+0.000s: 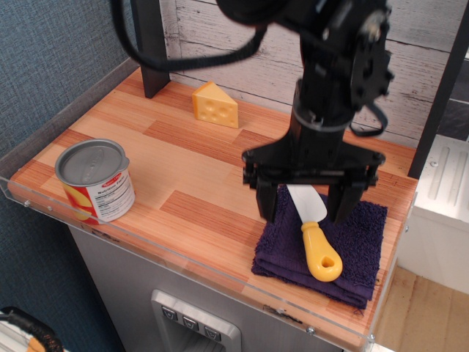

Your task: Move the knife above the can

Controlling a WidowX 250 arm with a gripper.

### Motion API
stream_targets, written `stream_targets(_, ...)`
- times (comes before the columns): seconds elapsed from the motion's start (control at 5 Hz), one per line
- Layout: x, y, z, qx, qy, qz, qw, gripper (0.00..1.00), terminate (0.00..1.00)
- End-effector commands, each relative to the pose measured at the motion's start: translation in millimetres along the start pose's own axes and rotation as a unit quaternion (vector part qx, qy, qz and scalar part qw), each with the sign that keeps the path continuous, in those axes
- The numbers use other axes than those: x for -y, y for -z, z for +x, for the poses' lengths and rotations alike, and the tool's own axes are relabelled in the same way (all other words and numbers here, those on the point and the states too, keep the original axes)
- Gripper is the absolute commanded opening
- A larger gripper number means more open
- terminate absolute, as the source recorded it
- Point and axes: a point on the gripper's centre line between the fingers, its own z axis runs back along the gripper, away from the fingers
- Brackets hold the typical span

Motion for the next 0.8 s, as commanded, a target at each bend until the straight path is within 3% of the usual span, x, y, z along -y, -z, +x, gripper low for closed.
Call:
stream_targets(0.0,17.8,12.7,-6.4,-0.007,-0.002,-0.014,0.9999,1.00,0.00)
stream_targets(0.4,12.3,23.5,-10.1,-0.018,-0.016,-0.005,0.9997,1.00,0.00)
stream_targets(0.6,10.2,26.9,-9.2,-0.025,-0.031,-0.009,0.9992,0.00,0.00)
